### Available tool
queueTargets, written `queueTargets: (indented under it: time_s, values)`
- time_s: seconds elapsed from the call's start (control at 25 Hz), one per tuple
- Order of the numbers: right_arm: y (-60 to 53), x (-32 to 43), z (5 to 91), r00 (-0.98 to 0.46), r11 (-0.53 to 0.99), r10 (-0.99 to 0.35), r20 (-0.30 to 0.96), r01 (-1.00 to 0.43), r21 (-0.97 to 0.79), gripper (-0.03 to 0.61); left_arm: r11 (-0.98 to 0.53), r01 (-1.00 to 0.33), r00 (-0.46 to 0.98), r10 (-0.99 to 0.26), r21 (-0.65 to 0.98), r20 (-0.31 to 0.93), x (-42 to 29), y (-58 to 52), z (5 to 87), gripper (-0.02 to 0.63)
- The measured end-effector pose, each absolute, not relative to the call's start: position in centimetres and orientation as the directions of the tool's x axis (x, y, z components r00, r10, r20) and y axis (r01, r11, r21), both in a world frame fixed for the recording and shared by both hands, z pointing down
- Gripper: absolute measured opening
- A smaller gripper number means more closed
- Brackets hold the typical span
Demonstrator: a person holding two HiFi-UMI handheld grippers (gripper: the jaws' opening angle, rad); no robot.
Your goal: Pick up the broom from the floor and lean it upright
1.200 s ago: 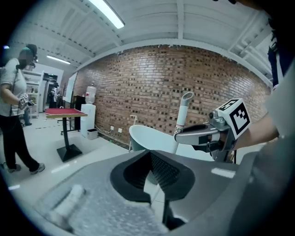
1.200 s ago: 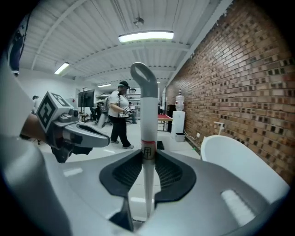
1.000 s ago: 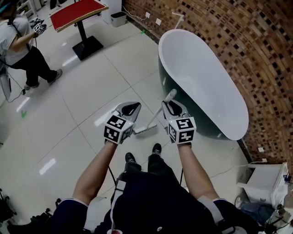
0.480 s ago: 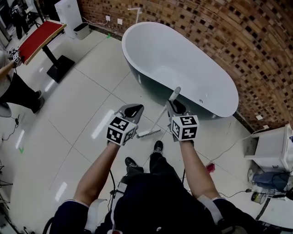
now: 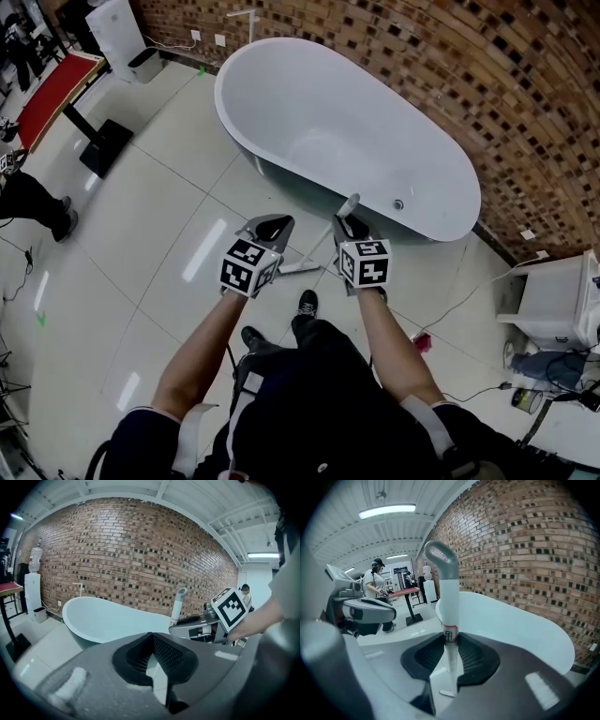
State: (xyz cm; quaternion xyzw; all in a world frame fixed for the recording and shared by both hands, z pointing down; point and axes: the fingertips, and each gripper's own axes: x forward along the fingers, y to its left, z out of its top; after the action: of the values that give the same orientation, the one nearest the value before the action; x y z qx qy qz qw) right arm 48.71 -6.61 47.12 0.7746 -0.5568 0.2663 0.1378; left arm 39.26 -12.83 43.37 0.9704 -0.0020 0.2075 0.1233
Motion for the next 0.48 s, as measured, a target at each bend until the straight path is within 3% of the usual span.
queueTargets:
  time_s: [0.48]
  values:
    - [-12.1,59.2,49.4,0.190,-0.328,-0.801,0.567,-0.933,-0.150,0.092,-0.970,-0.110,0.879,0.006,0.216,0.477,45.5,-13.3,45.6,0.000]
